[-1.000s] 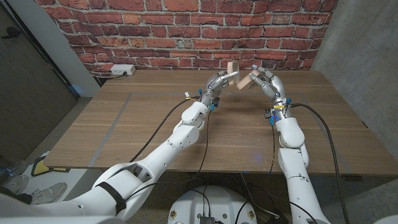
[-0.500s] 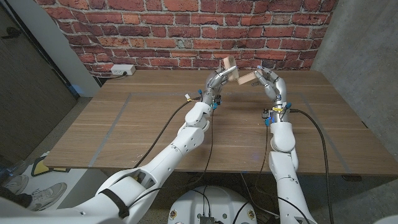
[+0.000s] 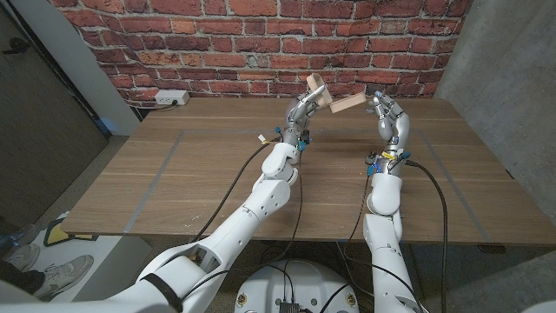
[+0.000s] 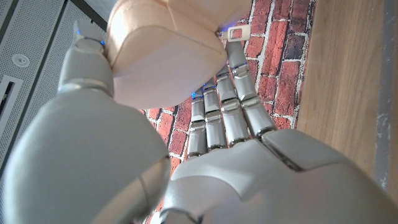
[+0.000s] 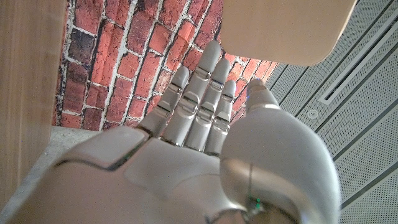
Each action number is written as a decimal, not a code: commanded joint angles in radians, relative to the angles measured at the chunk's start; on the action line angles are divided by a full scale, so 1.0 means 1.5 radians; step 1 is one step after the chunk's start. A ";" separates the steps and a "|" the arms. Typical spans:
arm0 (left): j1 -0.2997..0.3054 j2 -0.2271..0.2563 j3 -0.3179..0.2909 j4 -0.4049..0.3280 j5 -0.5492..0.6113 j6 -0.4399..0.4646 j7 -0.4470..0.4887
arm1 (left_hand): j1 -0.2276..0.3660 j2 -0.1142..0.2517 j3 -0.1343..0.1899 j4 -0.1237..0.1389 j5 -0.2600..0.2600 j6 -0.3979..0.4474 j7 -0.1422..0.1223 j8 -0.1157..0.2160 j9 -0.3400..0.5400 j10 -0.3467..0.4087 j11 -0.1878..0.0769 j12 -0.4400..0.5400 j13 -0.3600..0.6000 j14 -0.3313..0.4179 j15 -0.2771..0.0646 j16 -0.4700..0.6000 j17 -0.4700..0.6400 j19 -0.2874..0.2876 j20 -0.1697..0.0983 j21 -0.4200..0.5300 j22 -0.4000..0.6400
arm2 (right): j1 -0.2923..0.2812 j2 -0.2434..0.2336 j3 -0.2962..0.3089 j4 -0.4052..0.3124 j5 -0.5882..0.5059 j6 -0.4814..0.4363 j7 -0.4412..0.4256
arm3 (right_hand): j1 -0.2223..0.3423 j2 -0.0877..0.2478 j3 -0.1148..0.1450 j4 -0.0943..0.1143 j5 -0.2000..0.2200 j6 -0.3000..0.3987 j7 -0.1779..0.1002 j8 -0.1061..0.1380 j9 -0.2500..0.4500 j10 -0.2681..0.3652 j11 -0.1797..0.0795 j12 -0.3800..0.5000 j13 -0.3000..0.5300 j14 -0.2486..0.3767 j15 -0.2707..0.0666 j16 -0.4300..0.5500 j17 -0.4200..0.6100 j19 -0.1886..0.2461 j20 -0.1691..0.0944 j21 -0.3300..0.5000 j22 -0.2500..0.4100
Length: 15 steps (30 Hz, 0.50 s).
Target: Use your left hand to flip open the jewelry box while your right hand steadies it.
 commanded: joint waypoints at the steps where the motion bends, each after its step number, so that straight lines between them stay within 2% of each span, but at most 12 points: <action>1: 0.018 0.004 0.003 -0.036 -0.002 0.013 0.021 | 0.074 0.128 0.131 0.129 -0.001 0.181 -0.184 -0.012 0.006 0.144 -0.192 -0.010 -0.004 0.138 -0.221 -0.002 -0.009 -0.019 -0.073 -0.004 0.001 | 0.002 0.029 0.017 0.006 -0.019 0.027 -0.046 | 0.001 -0.004 -0.003 0.000 0.001 -0.001 0.000 -0.003 0.003 0.002 -0.005 -0.002 0.000 0.002 -0.047 -0.006 -0.001 -0.002 -0.105 0.004 -0.002; 5: 0.023 0.007 0.003 -0.044 0.003 0.010 0.028 | 0.071 0.128 0.130 0.131 -0.001 0.181 -0.184 -0.015 0.006 0.140 -0.193 -0.013 -0.005 0.134 -0.220 -0.002 -0.012 -0.022 -0.072 -0.006 0.000 | -0.004 0.030 0.016 -0.004 -0.007 0.023 -0.031 | 0.001 -0.005 -0.005 0.000 0.001 -0.004 -0.001 -0.004 0.003 0.001 -0.003 -0.003 0.000 0.002 -0.047 -0.008 -0.002 -0.003 -0.105 0.004 -0.002; 7: 0.027 0.008 0.003 -0.050 0.005 0.011 0.035 | 0.070 0.128 0.131 0.131 -0.001 0.180 -0.183 -0.017 0.006 0.140 -0.194 -0.013 -0.006 0.132 -0.220 -0.002 -0.014 -0.024 -0.072 -0.008 0.000 | -0.007 0.027 0.015 -0.008 0.001 0.022 -0.019 | -0.010 -0.011 -0.013 0.006 0.000 -0.008 0.004 -0.007 0.002 -0.001 0.002 -0.004 0.000 0.000 -0.045 -0.014 -0.005 -0.001 -0.103 0.006 -0.004; 8: 0.027 0.009 0.004 -0.052 0.006 0.010 0.036 | 0.070 0.128 0.131 0.131 -0.001 0.177 -0.183 -0.019 0.006 0.140 -0.194 -0.013 -0.006 0.131 -0.220 -0.002 -0.015 -0.024 -0.072 -0.008 0.000 | -0.008 0.025 0.014 -0.009 0.008 0.022 -0.009 | -0.025 -0.015 -0.021 0.014 -0.002 -0.009 0.008 -0.008 0.001 -0.003 0.003 -0.005 -0.001 0.001 -0.044 -0.019 -0.008 0.000 -0.103 0.008 -0.007; 10: 0.029 0.010 0.004 -0.054 0.010 0.007 0.039 | 0.069 0.128 0.131 0.131 -0.001 0.177 -0.184 -0.020 0.006 0.139 -0.193 -0.014 -0.007 0.130 -0.220 -0.002 -0.016 -0.023 -0.073 -0.008 0.000 | -0.010 0.017 0.007 -0.007 0.043 0.023 0.023 | -0.084 -0.028 -0.053 0.046 -0.008 -0.018 0.020 -0.014 -0.002 -0.007 0.025 -0.015 -0.013 0.002 -0.041 -0.036 -0.017 0.006 -0.086 0.015 -0.017; 11: 0.030 0.010 0.005 -0.055 0.011 0.007 0.040 | 0.068 0.128 0.131 0.131 -0.001 0.177 -0.182 -0.020 0.006 0.138 -0.193 -0.014 -0.007 0.129 -0.220 -0.002 -0.017 -0.023 -0.073 -0.008 0.000 | -0.014 0.012 0.004 -0.011 0.052 0.017 0.040 | -0.097 -0.031 -0.061 0.053 -0.009 -0.025 0.021 -0.016 -0.003 -0.022 0.034 -0.023 -0.014 -0.005 -0.041 -0.045 -0.021 0.003 -0.080 0.016 -0.020; 12: 0.030 0.011 0.005 -0.055 0.012 0.006 0.039 | 0.068 0.129 0.131 0.131 -0.001 0.178 -0.182 -0.020 0.006 0.139 -0.193 -0.014 -0.007 0.129 -0.220 -0.002 -0.017 -0.023 -0.074 -0.008 0.000 | -0.016 0.005 -0.001 -0.014 0.067 0.013 0.061 | -0.122 -0.036 -0.073 0.066 -0.012 -0.034 0.023 -0.019 -0.003 -0.032 0.041 -0.029 -0.016 -0.016 -0.038 -0.056 -0.027 0.000 -0.069 0.017 -0.024; 13: 0.030 0.011 0.006 -0.057 0.012 0.007 0.041 | 0.068 0.129 0.131 0.132 -0.001 0.178 -0.181 -0.021 0.006 0.137 -0.193 -0.015 -0.008 0.129 -0.221 -0.001 -0.017 -0.024 -0.074 -0.009 0.000 | -0.018 -0.003 -0.005 -0.014 0.084 0.010 0.083 | -0.165 -0.038 -0.092 0.090 -0.017 -0.054 0.028 -0.024 -0.003 -0.050 0.053 -0.040 -0.020 -0.038 -0.036 -0.076 -0.040 -0.011 -0.052 0.016 -0.030; 14: 0.032 0.011 0.006 -0.059 0.012 0.008 0.043 | 0.068 0.129 0.131 0.132 -0.001 0.178 -0.181 -0.021 0.006 0.137 -0.193 -0.015 -0.008 0.128 -0.221 -0.001 -0.018 -0.024 -0.074 -0.009 0.000 | -0.022 -0.010 -0.010 -0.020 0.094 0.002 0.103 | -0.183 -0.043 -0.102 0.099 -0.019 -0.066 0.032 -0.025 -0.003 -0.065 0.067 -0.048 -0.021 -0.054 -0.030 -0.090 -0.049 -0.021 -0.042 0.014 -0.034; 15: 0.032 0.012 0.006 -0.059 0.012 0.008 0.042 | 0.068 0.129 0.131 0.132 -0.001 0.178 -0.181 -0.022 0.006 0.137 -0.193 -0.015 -0.008 0.128 -0.221 -0.001 -0.018 -0.023 -0.074 -0.009 0.000 | -0.027 -0.018 -0.015 -0.030 0.106 -0.014 0.129 | -0.211 -0.048 -0.117 0.112 -0.022 -0.092 0.036 -0.029 -0.003 -0.099 0.073 -0.065 -0.025 -0.090 -0.020 -0.114 -0.065 -0.033 -0.029 0.011 -0.041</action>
